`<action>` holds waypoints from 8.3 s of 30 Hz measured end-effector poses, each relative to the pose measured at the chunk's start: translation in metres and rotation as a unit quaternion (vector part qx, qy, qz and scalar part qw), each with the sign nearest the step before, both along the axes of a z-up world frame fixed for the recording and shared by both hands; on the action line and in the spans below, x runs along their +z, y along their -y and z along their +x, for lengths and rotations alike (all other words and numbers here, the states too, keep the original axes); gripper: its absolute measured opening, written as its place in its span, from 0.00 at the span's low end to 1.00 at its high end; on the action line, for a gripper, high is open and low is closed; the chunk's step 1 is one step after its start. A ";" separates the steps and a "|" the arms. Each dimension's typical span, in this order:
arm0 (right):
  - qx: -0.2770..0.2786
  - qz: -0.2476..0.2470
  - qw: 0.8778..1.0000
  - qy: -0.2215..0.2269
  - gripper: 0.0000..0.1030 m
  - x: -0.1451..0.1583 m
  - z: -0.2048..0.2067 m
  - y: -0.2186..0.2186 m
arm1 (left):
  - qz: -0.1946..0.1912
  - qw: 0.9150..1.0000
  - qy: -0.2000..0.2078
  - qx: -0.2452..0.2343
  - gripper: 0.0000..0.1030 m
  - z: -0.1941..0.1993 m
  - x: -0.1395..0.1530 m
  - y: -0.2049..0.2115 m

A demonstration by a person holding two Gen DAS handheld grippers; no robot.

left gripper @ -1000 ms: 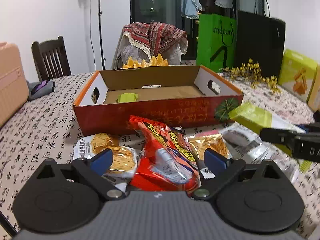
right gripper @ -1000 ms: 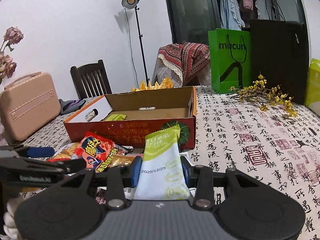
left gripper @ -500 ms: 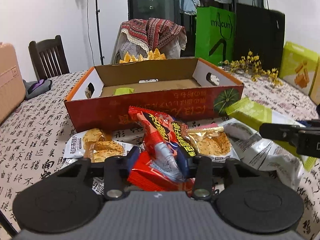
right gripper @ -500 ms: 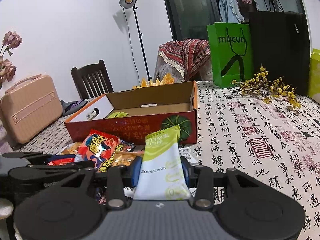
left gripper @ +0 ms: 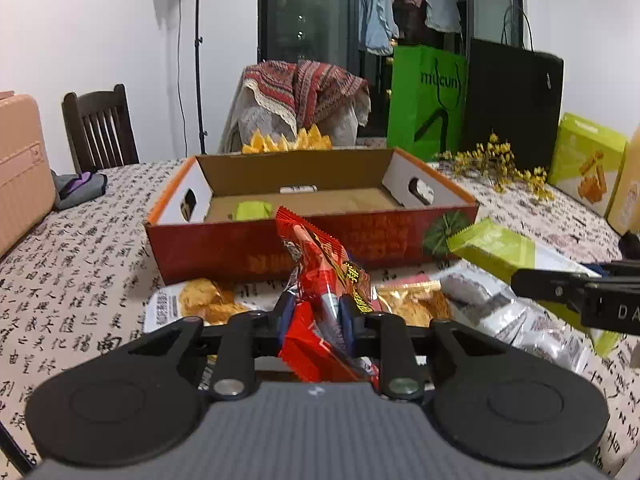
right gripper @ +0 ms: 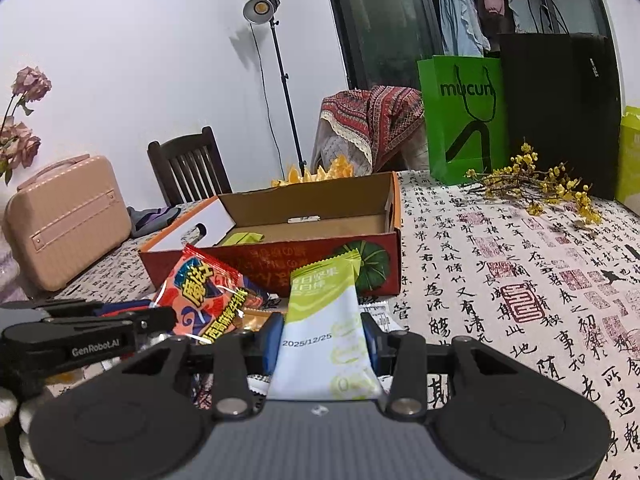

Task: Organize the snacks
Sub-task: 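Lower both held packets into the cardboard box and open both tools, then withdraw both tools from the box toward the cookie packets, then grasp a pumpkin-seed oat crisp packet with the right tool, then grasp another pumpkin-seed oat crisp packet with the left tool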

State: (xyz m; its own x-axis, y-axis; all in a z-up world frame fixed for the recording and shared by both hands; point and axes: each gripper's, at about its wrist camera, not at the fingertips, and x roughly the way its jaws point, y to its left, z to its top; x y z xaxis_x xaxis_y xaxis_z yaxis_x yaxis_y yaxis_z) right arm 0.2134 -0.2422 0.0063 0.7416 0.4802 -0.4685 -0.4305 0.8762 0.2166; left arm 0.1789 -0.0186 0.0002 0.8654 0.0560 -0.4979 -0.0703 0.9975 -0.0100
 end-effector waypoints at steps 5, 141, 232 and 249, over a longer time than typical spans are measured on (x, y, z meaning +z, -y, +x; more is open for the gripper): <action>0.006 0.000 1.000 0.012 0.38 0.009 -0.003 -0.003 | -0.008 1.000 0.019 0.005 0.24 -0.004 0.013 -0.006; -0.012 -0.006 1.000 0.002 1.00 0.002 -0.069 -0.009 | -0.067 0.994 0.058 0.057 1.00 -0.106 0.003 -0.071; 0.004 0.058 0.997 0.046 0.11 -0.005 -0.060 0.008 | -0.069 0.997 -0.014 0.041 1.00 -0.083 -0.017 -0.030; -0.045 0.098 0.993 0.046 0.11 -0.019 -0.055 0.078 | -0.039 0.996 -0.077 0.000 1.00 -0.031 -0.028 0.086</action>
